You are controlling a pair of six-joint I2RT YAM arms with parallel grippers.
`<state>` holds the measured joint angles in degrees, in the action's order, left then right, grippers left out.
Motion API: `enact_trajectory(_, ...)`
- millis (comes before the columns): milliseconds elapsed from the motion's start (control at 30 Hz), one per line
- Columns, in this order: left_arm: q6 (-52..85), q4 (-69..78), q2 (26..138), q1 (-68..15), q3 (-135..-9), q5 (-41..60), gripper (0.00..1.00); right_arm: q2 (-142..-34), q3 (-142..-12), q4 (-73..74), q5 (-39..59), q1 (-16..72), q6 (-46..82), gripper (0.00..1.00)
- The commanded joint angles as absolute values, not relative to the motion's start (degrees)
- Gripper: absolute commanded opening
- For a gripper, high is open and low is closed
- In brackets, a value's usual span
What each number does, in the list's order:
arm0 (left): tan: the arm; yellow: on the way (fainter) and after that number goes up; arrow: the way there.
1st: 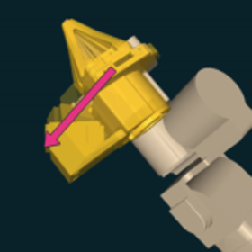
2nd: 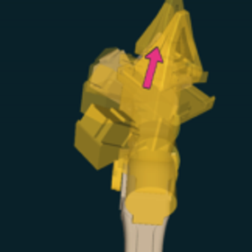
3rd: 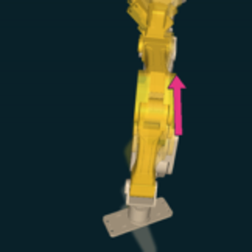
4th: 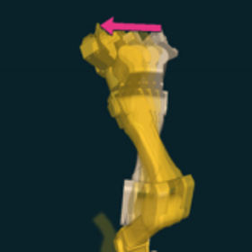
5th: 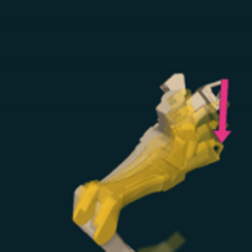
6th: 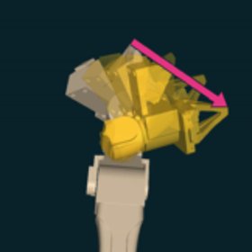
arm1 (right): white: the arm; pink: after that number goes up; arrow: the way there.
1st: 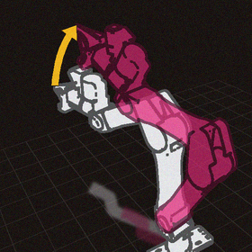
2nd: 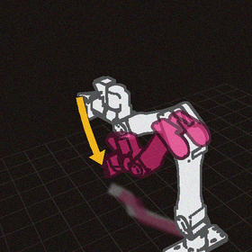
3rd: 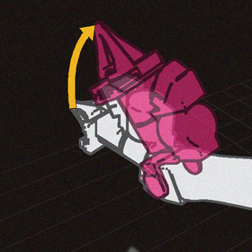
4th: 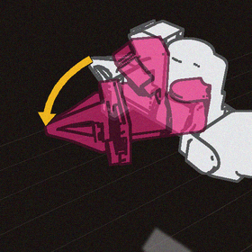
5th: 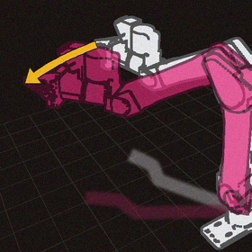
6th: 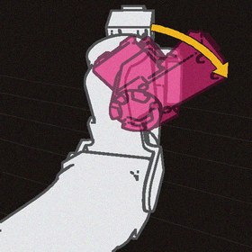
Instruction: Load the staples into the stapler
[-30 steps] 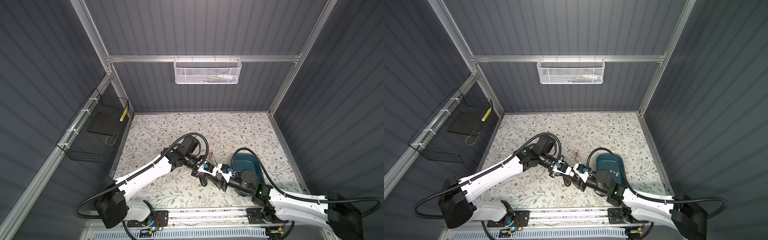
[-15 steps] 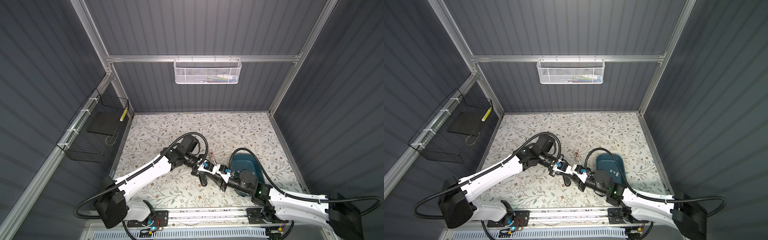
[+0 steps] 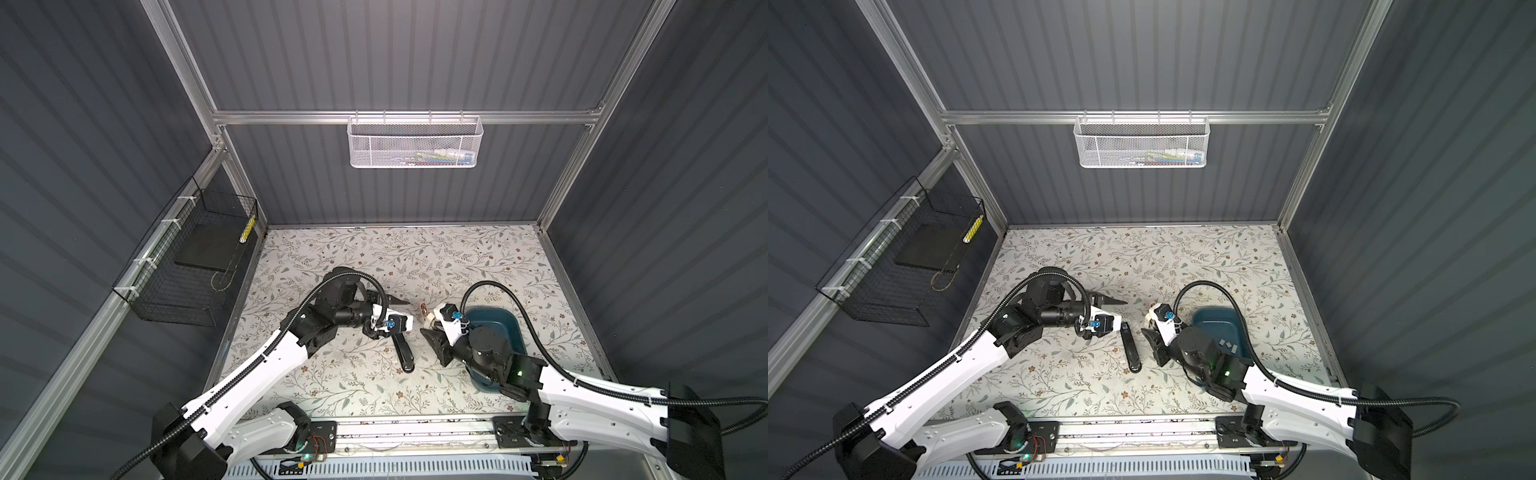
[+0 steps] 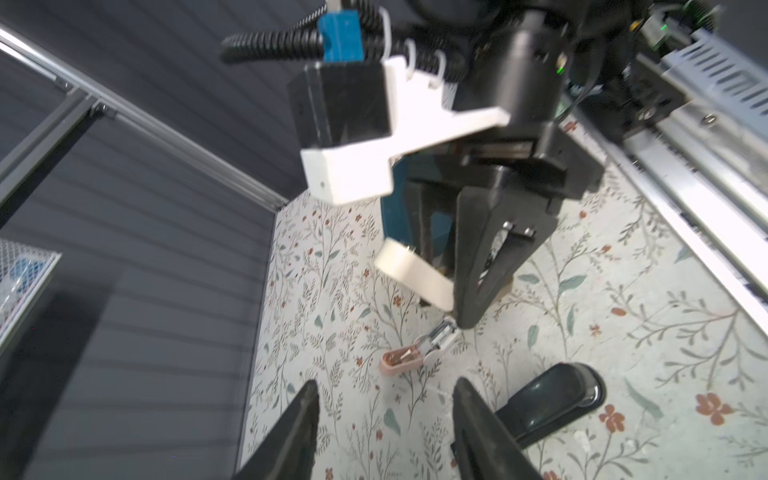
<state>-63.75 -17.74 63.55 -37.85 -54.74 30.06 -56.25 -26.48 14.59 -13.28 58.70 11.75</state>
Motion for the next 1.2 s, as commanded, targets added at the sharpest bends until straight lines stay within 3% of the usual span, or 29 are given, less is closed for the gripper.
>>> enact_trajectory(0, -68.3, -19.1, 65.1, -36.2, -53.5, 23.7, 0.53, -59.0, -30.1, 7.1, -17.9, 58.7, 17.7, 0.14)
enact_trajectory(400, -80.6, -23.4, 70.4, -36.4, -50.4, 14.3, 0.56, -79.8, -39.3, 3.4, -17.8, 56.6, 21.0, 0.12)
enact_trajectory(967, -85.5, -26.9, 71.8, -39.5, -50.3, 14.5, 0.54, -92.9, -45.0, 5.4, -11.9, 51.7, 22.3, 0.12)
enact_trajectory(1167, -87.1, -28.1, 72.6, -41.2, -50.3, 12.3, 0.51, -94.7, -46.0, 5.2, -13.1, 51.7, 22.8, 0.17)
